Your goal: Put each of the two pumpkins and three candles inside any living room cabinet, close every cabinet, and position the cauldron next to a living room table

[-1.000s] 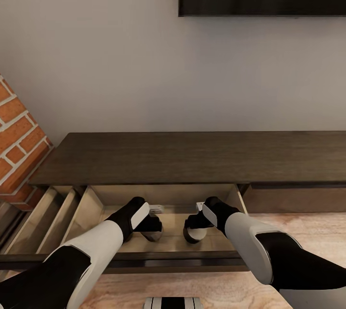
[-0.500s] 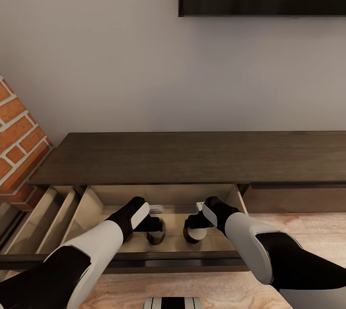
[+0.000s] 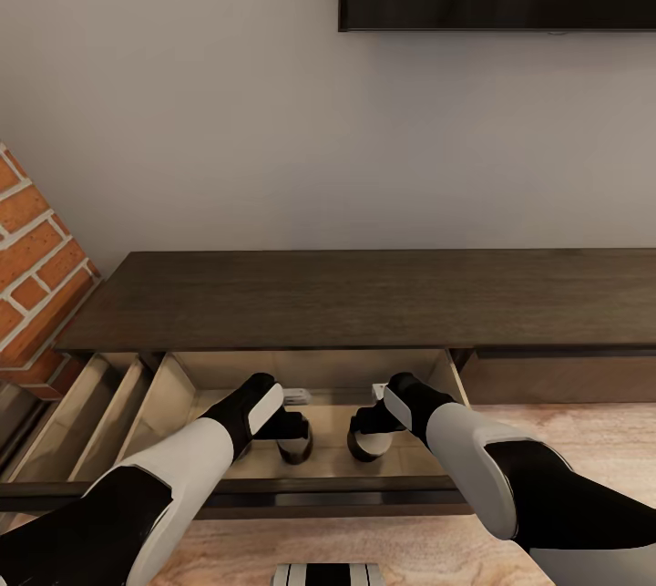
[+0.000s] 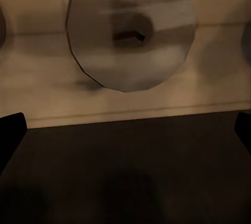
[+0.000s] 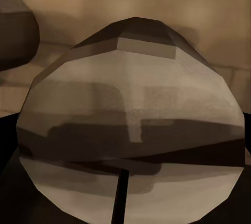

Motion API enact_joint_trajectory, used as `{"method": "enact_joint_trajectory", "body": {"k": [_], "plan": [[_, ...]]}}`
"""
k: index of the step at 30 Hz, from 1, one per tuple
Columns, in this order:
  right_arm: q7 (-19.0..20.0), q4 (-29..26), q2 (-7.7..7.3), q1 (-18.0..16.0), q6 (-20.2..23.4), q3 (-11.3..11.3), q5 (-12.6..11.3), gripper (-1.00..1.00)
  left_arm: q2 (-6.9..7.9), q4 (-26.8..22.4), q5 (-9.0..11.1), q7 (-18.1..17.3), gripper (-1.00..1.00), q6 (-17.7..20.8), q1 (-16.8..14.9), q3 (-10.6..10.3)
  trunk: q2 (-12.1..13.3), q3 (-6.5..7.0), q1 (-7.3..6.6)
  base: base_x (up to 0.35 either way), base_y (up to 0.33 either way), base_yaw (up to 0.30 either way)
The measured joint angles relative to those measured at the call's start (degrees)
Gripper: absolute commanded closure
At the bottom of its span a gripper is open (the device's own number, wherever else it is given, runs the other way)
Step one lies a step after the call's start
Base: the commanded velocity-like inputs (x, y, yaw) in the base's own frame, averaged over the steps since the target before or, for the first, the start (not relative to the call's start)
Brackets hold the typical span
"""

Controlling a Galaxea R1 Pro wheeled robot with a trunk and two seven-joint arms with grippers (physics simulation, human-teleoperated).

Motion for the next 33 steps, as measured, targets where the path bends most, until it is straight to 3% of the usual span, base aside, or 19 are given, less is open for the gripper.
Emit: {"method": "enact_joint_trajectory", "body": {"k": [15, 24, 33], "plan": [[0.0, 0.2, 0.0, 0.0, -1.1, 0.1, 0.0, -1.0, 0.0, 0.0, 0.0, 0.0, -1.0, 0.0, 0.0, 0.0, 0.0, 0.0, 0.0, 0.0, 0.0, 0.0], [0.0, 1.2, 0.0, 0.0, -10.9, 0.2, 0.1, -1.0, 0.0, 0.0, 0.0, 0.0, -1.0, 0.0, 0.0, 0.0, 0.0, 0.0, 0.0, 0.0, 0.0, 0.0], [0.1, 1.4, 0.0, 0.0, -12.2, 0.2, 0.1, -1.0, 0.0, 0.0, 0.0, 0.0, -1.0, -0.1, 0.0, 0.0, 0.0, 0.0, 0.0, 0.0, 0.0, 0.0]]}}
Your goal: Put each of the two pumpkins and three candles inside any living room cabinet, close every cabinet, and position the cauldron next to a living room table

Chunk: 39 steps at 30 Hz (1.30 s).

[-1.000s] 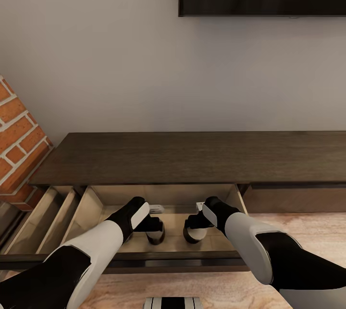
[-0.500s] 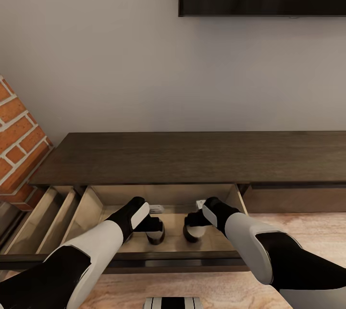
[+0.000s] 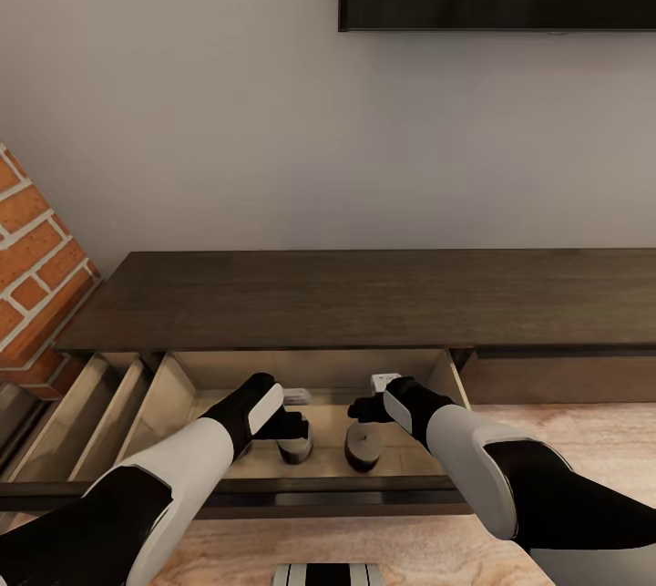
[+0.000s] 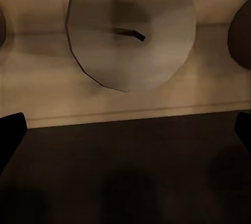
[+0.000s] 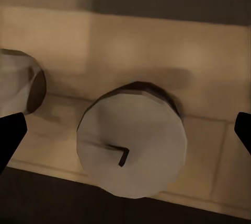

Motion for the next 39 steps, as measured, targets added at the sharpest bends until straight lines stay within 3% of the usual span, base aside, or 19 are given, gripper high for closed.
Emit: {"method": "enact_joint_trajectory", "body": {"k": [13, 17, 24, 33, 39], "plan": [[0.0, 0.0, 0.0, 0.0, 0.9, 0.1, 0.0, -1.0, 0.0, 0.0, 0.0, 0.0, -1.0, 0.1, 0.0, 0.1, 0.0, 0.0, 0.0, 0.0, 0.0, 0.0], [0.0, 0.0, 0.0, 0.0, 2.8, 0.1, 0.0, -1.0, 0.0, 0.0, 0.0, 0.0, -1.0, 0.1, 0.0, 0.0, 0.0, 0.0, 0.0, 0.0, 0.0, 0.0], [-0.3, -0.1, 0.0, 0.0, 5.3, 0.0, 0.0, -1.0, 0.0, 0.0, 0.1, 0.0, -1.0, 0.1, 0.0, 0.1, 2.8, 1.25, -1.53, 0.0, 0.0, 0.0], [-0.4, -0.2, 0.0, 0.0, 11.5, 0.0, -0.1, -1.0, 0.0, 1.3, 0.2, 0.0, -1.0, 0.4, 0.0, 0.1, 2.8, 1.26, -1.54, 0.0, 0.0, 0.0], [-0.5, -0.3, 0.0, 0.0, 13.0, 0.0, -0.1, -1.0, 0.0, 2.4, 0.1, -0.1, -1.0, 0.5, 0.0, 0.1, 2.8, 1.26, -1.53, -0.061, 0.0, 0.0]]}}
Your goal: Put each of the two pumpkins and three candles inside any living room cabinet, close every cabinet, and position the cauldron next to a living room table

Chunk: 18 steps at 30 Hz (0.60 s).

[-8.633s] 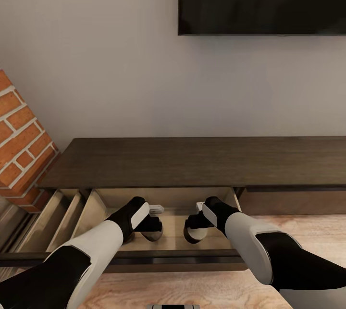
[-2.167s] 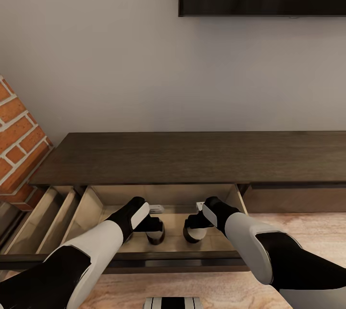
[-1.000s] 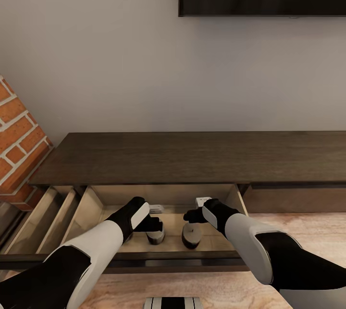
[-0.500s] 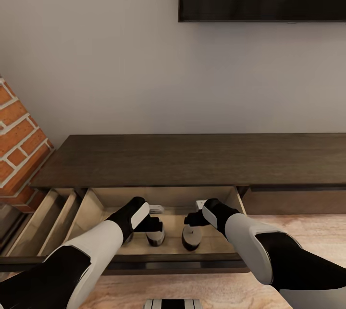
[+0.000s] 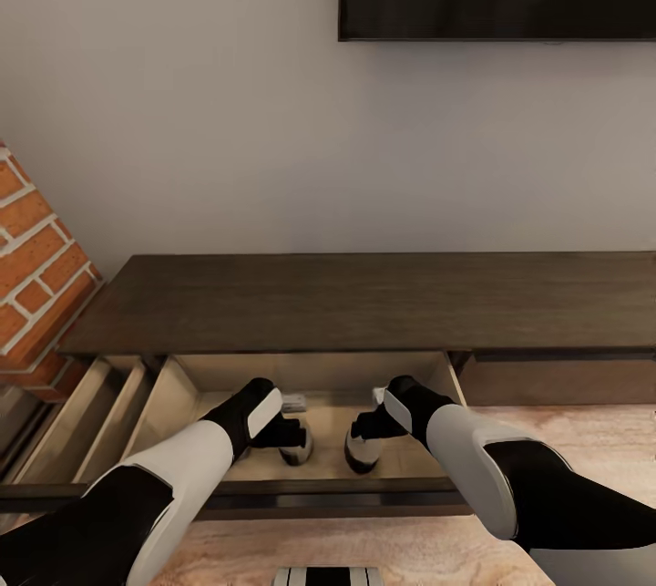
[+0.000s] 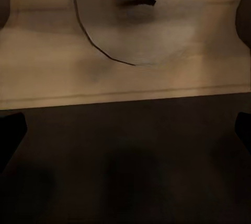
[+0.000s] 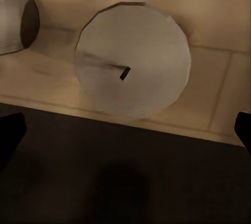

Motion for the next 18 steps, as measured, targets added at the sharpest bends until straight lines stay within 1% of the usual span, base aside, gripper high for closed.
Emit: {"method": "enact_joint_trajectory", "body": {"k": [5, 18], "plan": [[0.0, 0.0, 0.0, 0.0, 0.1, 0.0, 0.0, -1.0, 0.0, 0.1, 0.0, 0.0, -1.0, 0.1, 0.0, 0.0, 0.0, 0.0, 0.01, -0.181, 0.0, 0.0], [0.0, 0.0, 0.0, 0.0, 0.1, 0.0, 0.0, -1.0, 0.0, 0.2, 0.0, 0.1, -1.0, -0.1, 0.0, 0.0, 0.0, 0.0, -0.01, -0.013, 0.0, 0.0]]}}
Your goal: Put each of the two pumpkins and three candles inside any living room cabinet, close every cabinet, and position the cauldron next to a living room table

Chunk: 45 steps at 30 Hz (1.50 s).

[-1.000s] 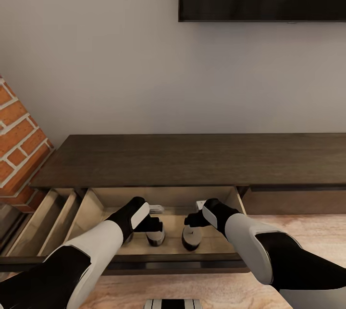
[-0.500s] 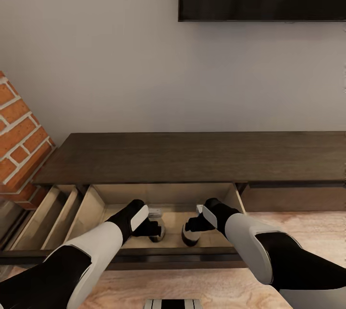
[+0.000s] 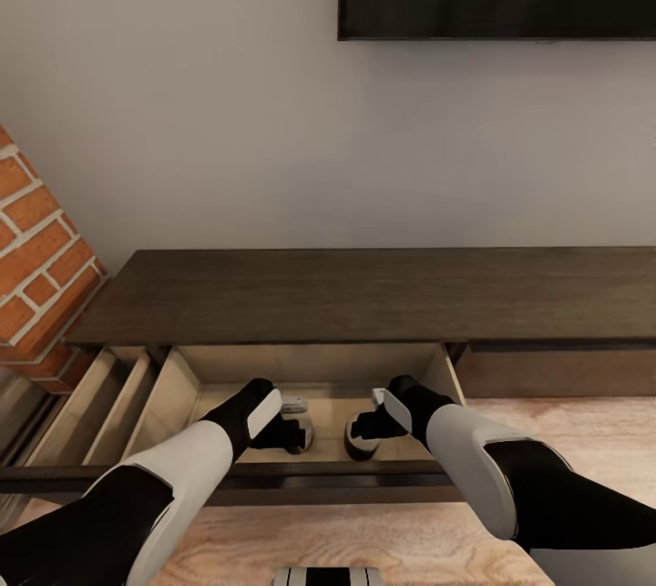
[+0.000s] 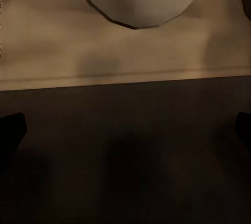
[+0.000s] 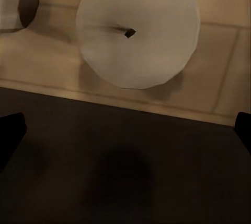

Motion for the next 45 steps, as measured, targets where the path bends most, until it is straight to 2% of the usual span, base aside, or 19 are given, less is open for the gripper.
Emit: {"method": "enact_joint_trajectory", "body": {"k": [19, 28, 45], "plan": [[0.0, 0.0, 0.0, 0.0, 0.1, -0.1, 0.0, -1.0, 0.08, 0.2, 0.0, 0.0, -1.0, 0.1, 0.0, 0.2, 7.6, 3.41, -4.17, 0.0, 0.0, 0.0], [0.0, 0.0, 0.0, 0.0, 0.3, -0.1, -0.1, -1.0, 0.14, 3.9, 0.1, 0.0, -1.0, 0.2, 0.0, 0.2, 11.2, 5.02, -6.15, 0.0, 0.0, 0.0], [-0.1, 0.0, 0.0, 0.0, 0.4, -0.1, -0.1, -1.0, 0.23, 4.0, 0.1, 0.0, -1.0, 0.2, 0.0, 0.3, 18.0, 8.07, -9.88, 0.0, 0.0, 0.0]]}}
